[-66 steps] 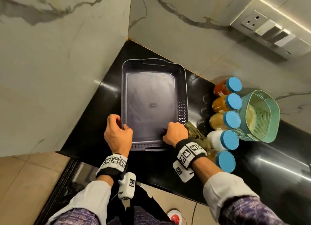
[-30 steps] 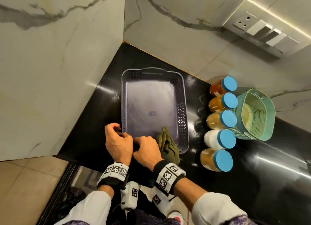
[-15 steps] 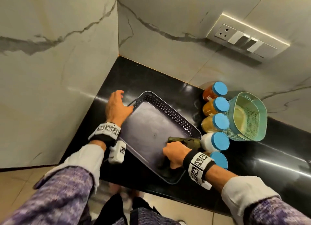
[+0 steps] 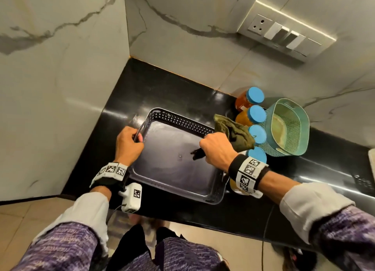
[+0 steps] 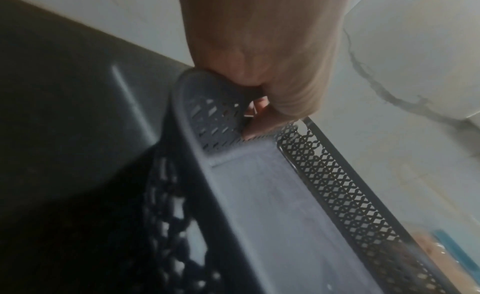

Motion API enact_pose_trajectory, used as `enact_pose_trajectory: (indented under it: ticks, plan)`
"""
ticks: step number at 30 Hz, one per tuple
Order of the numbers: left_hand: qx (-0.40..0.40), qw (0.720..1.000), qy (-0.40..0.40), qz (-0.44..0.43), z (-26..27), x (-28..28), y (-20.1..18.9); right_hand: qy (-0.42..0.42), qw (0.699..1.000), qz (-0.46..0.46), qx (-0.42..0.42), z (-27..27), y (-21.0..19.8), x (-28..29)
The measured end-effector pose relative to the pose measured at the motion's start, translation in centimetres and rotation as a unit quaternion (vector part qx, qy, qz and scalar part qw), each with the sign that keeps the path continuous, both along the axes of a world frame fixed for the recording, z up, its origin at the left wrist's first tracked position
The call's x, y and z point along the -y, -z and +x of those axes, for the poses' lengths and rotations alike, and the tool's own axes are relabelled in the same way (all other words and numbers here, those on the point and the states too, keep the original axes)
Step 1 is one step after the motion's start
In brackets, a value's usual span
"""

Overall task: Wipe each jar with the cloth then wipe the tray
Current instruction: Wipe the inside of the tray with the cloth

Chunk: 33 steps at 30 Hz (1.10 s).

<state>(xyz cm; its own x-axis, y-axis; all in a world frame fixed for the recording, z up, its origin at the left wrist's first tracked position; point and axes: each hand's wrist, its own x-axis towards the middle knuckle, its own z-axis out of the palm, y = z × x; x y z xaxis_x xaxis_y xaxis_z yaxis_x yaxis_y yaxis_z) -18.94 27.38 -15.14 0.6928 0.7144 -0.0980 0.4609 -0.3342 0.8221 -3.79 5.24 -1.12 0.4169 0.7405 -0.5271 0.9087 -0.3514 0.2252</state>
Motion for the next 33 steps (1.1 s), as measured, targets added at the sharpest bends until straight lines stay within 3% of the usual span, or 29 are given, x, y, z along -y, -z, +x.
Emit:
enact_pose_trajectory:
  ticks: [3,9,14,21,24,26,30,33]
  plan:
    - [0.007,0.999,0.008,0.044,-0.6,-1.0,0.4,-0.025,1.0,-0.004,-0.003,-0.1,0.9,0.1]
    - [-0.015,0.999,0.04,0.006,-3.6,-1.8,0.5,-0.084,0.994,-0.064,0.011,-0.7,3.8,0.7]
    - [0.0,0.995,-0.057,0.086,-4.5,-0.3,1.2,-0.117,0.986,-0.118,0.017,-2.2,6.1,1.8]
    - [0.008,0.988,-0.1,0.12,-4.6,0.0,1.0,-0.075,0.987,-0.14,-0.015,-4.5,6.2,2.6]
    - [0.006,0.988,-0.098,0.116,-4.6,0.1,1.0,-0.015,0.99,-0.129,-0.055,-6.8,6.6,3.3]
    - [0.004,0.989,-0.093,0.114,-4.5,0.4,1.0,0.08,0.986,-0.118,-0.092,-8.8,7.1,3.7]
    - [0.006,0.99,-0.088,0.113,-4.6,0.7,1.1,0.27,0.952,-0.071,-0.126,-10.6,7.6,3.1]
    - [0.006,0.989,-0.088,0.115,-4.6,0.8,1.0,0.38,0.91,-0.02,-0.164,-10.5,7.9,1.2]
